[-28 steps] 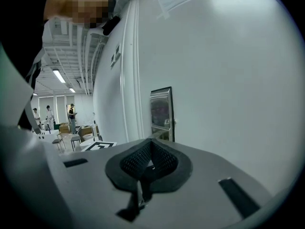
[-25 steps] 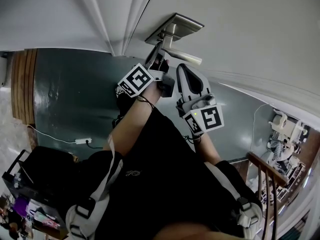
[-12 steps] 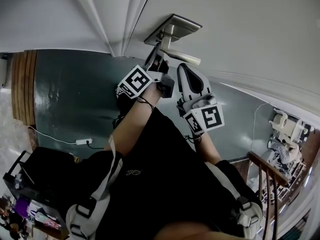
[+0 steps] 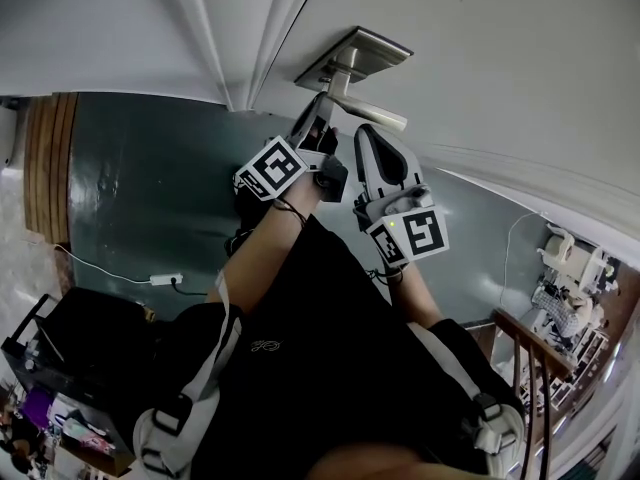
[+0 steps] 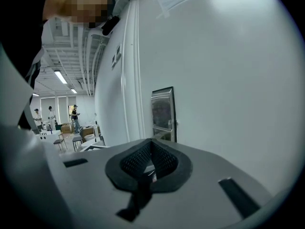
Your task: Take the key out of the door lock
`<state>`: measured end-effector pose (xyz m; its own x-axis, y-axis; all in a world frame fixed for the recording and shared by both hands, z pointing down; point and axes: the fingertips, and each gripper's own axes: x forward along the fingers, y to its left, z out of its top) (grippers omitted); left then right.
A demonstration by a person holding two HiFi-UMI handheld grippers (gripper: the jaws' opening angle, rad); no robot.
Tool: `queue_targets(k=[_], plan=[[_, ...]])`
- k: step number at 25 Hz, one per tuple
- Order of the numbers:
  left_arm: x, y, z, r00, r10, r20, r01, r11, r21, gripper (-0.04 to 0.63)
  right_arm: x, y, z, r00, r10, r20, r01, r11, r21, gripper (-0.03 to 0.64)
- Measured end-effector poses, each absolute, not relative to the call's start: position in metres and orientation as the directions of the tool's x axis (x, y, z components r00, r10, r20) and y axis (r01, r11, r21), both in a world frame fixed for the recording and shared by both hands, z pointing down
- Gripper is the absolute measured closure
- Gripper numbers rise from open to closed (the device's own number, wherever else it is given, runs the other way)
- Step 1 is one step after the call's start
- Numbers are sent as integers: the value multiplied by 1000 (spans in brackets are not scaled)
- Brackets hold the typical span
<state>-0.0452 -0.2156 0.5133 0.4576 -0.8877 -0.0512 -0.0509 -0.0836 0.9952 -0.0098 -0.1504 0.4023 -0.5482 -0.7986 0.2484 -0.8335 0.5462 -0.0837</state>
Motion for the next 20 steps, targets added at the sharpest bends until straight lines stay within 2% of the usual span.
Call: queue_targets(k=[10,20], plan=[[-44,-209,514,457,-888,-47,-71,-90,993,560,2,-138,407,-543,-801,251,-837,539,-92,609],[-49,-177,507,442,-896,-41,-143,-116,983,560,17,-115,410,-563,-788,251,-825,555,-108,609]])
